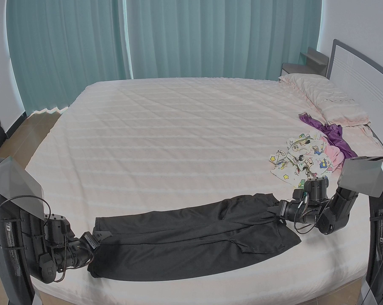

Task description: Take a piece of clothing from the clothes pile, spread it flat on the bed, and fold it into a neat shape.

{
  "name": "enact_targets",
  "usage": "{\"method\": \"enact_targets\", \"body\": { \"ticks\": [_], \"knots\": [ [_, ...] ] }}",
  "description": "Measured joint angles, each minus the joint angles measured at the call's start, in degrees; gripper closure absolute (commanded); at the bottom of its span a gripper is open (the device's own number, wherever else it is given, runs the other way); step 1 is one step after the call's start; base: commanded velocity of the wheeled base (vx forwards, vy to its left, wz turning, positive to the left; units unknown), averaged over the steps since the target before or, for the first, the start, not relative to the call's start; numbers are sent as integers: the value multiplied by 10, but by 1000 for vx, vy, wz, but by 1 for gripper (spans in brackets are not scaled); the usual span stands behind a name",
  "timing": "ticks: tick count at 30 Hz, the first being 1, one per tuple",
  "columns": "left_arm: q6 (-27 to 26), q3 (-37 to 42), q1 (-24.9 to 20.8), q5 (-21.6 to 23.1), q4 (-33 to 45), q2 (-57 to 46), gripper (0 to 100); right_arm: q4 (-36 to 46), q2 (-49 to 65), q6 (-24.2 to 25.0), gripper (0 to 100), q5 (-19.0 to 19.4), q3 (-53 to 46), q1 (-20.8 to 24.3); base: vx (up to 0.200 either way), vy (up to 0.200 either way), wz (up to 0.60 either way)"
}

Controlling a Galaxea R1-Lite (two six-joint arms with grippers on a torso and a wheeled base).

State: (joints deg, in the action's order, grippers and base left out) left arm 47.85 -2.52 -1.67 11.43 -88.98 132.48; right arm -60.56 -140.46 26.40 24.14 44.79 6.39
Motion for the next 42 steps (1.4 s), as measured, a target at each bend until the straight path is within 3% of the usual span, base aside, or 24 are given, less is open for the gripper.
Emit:
{"method": "enact_targets", "body": {
  "ticks": [1, 15, 22, 26, 34, 42],
  "knots": [
    [0, 0, 0, 0, 0, 0, 0, 0, 1, -2, 0, 0, -1, -1, 0, 0, 0],
    [0, 0, 0, 0, 0, 1, 0, -15, 11, 4, 0, -2, -9, -14, -29, 0, 0],
    [0, 0, 0, -1, 0, 2, 0, -18, 22, 50, 0, 0, -5, -25, -200, 0, 0],
    [-1, 2, 0, -3, 0, 2, 0, -19, 24, 54, 0, 0, -1, -27, 0, 0, 0],
    [-13, -1, -1, -89, 0, 3, 0, -19, 23, 54, 0, -1, 0, -27, 0, 0, 0],
    [-25, -1, -21, -133, 0, 24, 0, -19, 21, 54, 0, 0, 0, -27, 0, 0, 0]
  ]
}}
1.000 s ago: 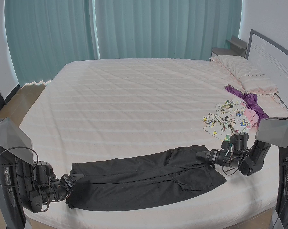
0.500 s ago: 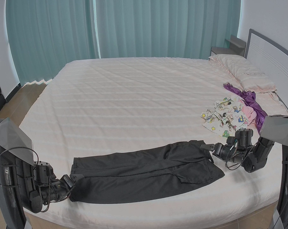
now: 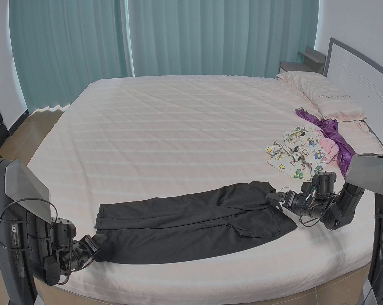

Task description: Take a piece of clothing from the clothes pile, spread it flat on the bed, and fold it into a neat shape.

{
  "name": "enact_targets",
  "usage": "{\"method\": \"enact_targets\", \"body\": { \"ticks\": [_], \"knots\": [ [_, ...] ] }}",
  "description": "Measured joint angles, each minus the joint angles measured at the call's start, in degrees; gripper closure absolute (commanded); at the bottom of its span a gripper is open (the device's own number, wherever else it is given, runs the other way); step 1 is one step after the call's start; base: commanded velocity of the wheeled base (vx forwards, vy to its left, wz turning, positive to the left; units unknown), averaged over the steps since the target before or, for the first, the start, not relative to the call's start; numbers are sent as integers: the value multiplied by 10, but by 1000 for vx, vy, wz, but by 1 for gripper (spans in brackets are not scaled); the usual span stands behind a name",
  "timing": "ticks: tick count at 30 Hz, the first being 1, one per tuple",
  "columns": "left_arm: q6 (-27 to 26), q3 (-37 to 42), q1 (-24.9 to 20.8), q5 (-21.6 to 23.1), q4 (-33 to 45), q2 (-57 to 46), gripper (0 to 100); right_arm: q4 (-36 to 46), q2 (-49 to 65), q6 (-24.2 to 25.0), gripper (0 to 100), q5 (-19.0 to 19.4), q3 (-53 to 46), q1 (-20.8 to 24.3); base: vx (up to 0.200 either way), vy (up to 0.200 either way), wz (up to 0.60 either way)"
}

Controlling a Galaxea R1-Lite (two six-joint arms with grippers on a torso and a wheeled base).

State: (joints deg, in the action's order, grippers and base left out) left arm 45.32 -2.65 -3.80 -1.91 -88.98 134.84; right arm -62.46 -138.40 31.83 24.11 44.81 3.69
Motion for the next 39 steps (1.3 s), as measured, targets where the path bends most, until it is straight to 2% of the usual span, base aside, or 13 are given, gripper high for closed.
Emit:
{"method": "enact_targets", "body": {
  "ticks": [8, 9, 17, 27, 31, 39],
  "knots": [
    [-5, -16, -41, -47, 0, 43, 0, 0, -1, 0, 0, 0, 0, 1, 0, 0, 0],
    [-5, -21, -43, -60, 0, 49, 100, 0, -1, 0, 0, 0, 0, 1, 0, 0, 0],
    [-8, -28, -49, -115, 0, 70, 100, 0, -2, -1, 0, 1, -1, 2, 0, 0, 0],
    [-48, 8, -62, -156, -1, 73, 100, 0, -4, -1, 0, 0, -1, 1, 0, 0, 0],
    [-58, 14, -77, -189, 0, 75, 100, -9, -4, -1, 0, 0, -3, 2, 0, 0, 0],
    [-62, 16, -86, -196, 0, 79, 100, -13, -5, -2, 0, 1, -6, 3, 0, 0, 0]
  ]
}}
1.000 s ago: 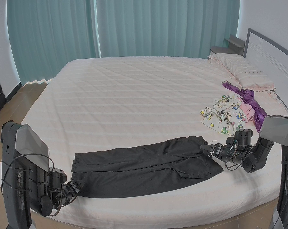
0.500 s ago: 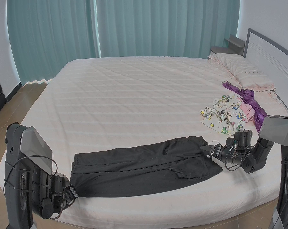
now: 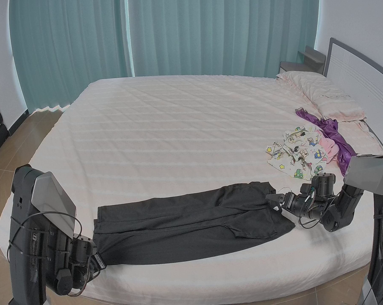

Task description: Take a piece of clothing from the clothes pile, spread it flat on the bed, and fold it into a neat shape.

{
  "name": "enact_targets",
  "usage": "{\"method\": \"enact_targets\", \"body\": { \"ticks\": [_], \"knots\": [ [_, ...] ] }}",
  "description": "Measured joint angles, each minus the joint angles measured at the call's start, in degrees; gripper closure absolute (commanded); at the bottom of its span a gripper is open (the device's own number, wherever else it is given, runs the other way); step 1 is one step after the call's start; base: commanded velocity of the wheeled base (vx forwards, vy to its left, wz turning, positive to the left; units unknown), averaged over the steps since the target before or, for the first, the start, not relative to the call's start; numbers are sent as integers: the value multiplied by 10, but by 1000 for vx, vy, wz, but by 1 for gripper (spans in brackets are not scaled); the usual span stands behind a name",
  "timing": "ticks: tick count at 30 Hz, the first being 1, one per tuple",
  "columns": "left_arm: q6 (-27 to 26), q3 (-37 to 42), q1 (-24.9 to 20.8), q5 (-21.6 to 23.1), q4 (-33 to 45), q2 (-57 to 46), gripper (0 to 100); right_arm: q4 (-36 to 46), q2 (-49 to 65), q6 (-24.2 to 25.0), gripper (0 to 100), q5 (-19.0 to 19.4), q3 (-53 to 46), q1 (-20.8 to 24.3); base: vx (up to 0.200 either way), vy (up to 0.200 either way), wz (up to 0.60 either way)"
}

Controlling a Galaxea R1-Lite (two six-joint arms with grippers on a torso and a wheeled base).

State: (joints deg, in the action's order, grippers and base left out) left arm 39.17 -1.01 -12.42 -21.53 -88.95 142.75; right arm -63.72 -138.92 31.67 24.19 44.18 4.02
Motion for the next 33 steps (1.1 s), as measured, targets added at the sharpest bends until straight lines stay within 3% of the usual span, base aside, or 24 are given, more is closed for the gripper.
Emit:
{"method": "enact_targets", "body": {
  "ticks": [2, 3, 13, 25, 33],
  "knots": [
    [-2, 0, 0, 0, 3, 0, 100, 0, 0, 0, 0, 0, 0, 0, 0, 0, 0],
    [-3, 0, 0, 0, 3, 0, 0, 0, 0, 0, 0, 0, 0, 0, 0, 0, 0],
    [-17, 0, 5, 0, 1, -17, 0, 0, -1, 1, 0, 0, 2, -1, 0, 0, 0],
    [-61, -2, 49, 13, 0, -108, 0, 0, 0, 2, 0, 1, 1, -1, 0, 0, 0],
    [-32, -30, 76, 16, 0, -133, 0, -1, 0, 2, 0, 1, 0, 0, 200, 0, 0]
  ]
}}
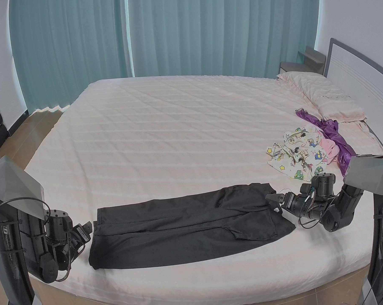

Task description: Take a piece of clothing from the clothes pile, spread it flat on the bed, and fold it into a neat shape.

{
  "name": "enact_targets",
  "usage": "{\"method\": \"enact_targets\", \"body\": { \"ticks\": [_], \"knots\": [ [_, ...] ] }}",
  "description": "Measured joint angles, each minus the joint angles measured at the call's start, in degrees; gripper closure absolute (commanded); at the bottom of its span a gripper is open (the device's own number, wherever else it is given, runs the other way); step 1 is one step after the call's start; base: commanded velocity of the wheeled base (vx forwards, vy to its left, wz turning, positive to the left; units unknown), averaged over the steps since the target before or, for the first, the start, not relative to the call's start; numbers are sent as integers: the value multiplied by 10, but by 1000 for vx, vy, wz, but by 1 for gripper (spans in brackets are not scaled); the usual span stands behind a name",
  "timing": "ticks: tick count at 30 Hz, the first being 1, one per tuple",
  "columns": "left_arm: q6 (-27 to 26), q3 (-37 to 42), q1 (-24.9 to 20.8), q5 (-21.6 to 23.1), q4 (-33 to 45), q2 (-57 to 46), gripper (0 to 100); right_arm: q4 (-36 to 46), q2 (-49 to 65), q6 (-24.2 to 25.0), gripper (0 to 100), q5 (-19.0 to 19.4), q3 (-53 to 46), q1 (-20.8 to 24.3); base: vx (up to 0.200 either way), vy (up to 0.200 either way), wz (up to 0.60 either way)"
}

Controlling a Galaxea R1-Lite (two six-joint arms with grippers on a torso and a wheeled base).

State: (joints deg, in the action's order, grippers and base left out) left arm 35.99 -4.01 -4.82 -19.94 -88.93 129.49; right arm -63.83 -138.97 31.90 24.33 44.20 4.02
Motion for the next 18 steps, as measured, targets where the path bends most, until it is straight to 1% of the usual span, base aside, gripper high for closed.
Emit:
{"method": "enact_targets", "body": {
  "ticks": [4, 8, 13, 18],
  "knots": [
    [0, -2, 2, 9, 0, 0, 0, -1, 0, 0, 0, 0, 1, -1, 200, 0, 0],
    [2, -3, 3, 24, 0, 0, 0, -1, 2, 1, 0, 0, 3, -3, 0, 0, 0],
    [12, -7, 1, 26, 0, 0, 0, -2, 2, 0, 0, 0, 4, -5, 0, 0, 0],
    [21, -13, 1, 26, -1, 3, 0, -2, 3, 0, 0, 0, 4, -6, 0, 200, 0]
  ]
}}
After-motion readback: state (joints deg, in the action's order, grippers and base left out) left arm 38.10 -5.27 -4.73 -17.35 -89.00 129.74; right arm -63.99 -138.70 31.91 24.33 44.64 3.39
